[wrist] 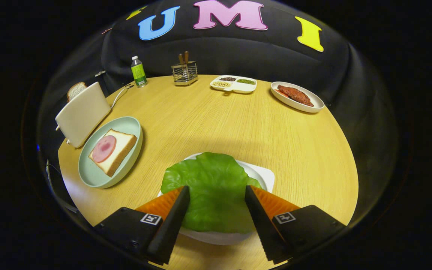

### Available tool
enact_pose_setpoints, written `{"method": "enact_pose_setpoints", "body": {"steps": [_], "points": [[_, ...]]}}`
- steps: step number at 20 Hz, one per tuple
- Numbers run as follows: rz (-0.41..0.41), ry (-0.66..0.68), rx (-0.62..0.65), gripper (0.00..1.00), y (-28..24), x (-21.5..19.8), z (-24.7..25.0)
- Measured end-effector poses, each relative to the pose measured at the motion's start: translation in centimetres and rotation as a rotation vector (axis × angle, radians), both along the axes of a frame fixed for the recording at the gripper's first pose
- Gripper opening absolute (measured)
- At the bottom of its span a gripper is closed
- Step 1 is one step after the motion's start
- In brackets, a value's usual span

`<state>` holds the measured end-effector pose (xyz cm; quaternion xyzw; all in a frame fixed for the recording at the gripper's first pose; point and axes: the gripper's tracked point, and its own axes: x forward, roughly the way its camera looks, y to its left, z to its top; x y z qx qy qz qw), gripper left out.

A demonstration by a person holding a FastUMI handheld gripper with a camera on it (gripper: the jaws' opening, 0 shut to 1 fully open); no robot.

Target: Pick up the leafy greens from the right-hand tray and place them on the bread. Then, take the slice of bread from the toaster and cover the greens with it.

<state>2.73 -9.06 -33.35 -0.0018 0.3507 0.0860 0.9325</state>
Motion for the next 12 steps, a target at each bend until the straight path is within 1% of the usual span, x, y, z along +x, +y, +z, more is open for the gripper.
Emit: {"method": "enact_pose_setpoints", "body": {"steps": [1,2,3,4,5,6,8,9,12], "points": [[0.009,0.005,-0.001,0.89,0.2,0.1,-0.3],[0.018,0.001,-0.001,0.89,0.4,-0.1,-0.2],[0.031,-0.003,-0.004,0.81,0.7,-0.2,-0.2],[0.056,-0.012,-0.002,0.77,1.1,-0.3,-0.1],[0.075,-0.016,-0.006,0.64,1.6,-0.5,-0.1],[0.09,-0.019,-0.001,0.55,1.9,-0.5,0.0],[0.107,-0.028,-0.006,0.32,2.4,-0.6,-0.1],[0.112,-0.029,-0.008,0.23,2.6,-0.7,-0.1],[0.124,-0.029,0.0,0.1,2.9,-0.6,0.0]]}}
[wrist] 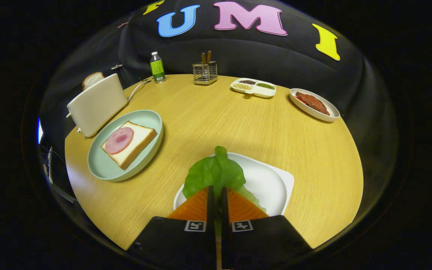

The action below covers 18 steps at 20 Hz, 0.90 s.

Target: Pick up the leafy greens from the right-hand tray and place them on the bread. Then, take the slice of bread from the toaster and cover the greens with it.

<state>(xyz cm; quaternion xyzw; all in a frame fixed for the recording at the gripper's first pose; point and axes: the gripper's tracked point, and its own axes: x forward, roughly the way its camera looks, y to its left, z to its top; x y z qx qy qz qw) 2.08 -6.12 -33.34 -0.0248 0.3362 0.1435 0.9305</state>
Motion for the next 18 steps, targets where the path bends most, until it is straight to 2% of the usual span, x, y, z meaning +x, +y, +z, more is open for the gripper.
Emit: {"method": "enact_pose_setpoints", "body": {"steps": [3,6,12,18], "points": [[0.008,0.017,0.022,0.06,-0.1,0.0,-0.1],[0.017,0.004,0.023,0.06,-0.1,-0.2,1.3],[0.058,-0.093,0.085,0.06,2.5,0.3,8.0],[0.159,-0.188,0.147,0.05,7.9,1.1,14.4]]}}
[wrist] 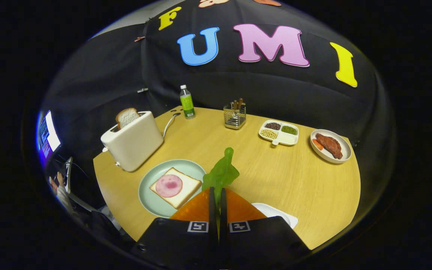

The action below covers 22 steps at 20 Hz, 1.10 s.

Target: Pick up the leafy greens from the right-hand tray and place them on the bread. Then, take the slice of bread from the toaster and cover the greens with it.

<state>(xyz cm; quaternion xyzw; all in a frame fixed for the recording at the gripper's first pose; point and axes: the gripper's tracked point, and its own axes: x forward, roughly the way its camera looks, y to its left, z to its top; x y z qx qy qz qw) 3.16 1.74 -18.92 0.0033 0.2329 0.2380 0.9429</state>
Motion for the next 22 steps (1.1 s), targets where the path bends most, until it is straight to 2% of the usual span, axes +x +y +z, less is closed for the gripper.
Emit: {"method": "enact_pose_setpoints", "body": {"steps": [4,8,15,22], "points": [[0.074,-0.028,0.006,0.05,3.8,0.1,2.0],[0.154,0.002,0.002,0.05,8.2,-0.3,0.9],[0.198,0.045,-0.038,0.06,13.0,0.5,-2.0],[0.208,0.054,-0.095,0.19,14.7,1.7,-4.0]]}}
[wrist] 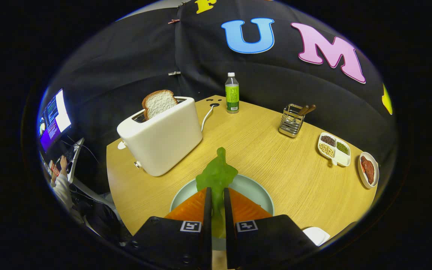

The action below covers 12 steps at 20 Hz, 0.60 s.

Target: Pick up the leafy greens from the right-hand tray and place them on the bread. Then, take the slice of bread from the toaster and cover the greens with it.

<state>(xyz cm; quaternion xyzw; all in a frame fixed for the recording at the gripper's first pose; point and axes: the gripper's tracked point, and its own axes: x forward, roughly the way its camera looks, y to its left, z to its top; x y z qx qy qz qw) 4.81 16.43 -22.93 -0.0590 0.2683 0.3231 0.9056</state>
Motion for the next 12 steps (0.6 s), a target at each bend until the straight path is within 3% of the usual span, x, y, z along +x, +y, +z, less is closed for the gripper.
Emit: {"method": "enact_pose_setpoints", "body": {"steps": [4,6,9,12], "points": [[-0.009,0.008,-0.061,0.37,-0.2,0.4,-2.0],[-0.021,0.016,-0.062,0.56,-0.2,0.3,-2.4],[-0.034,0.003,-0.043,1.0,0.3,0.5,-1.5],[-0.049,-0.036,-0.027,0.99,0.8,0.3,0.7]]}}
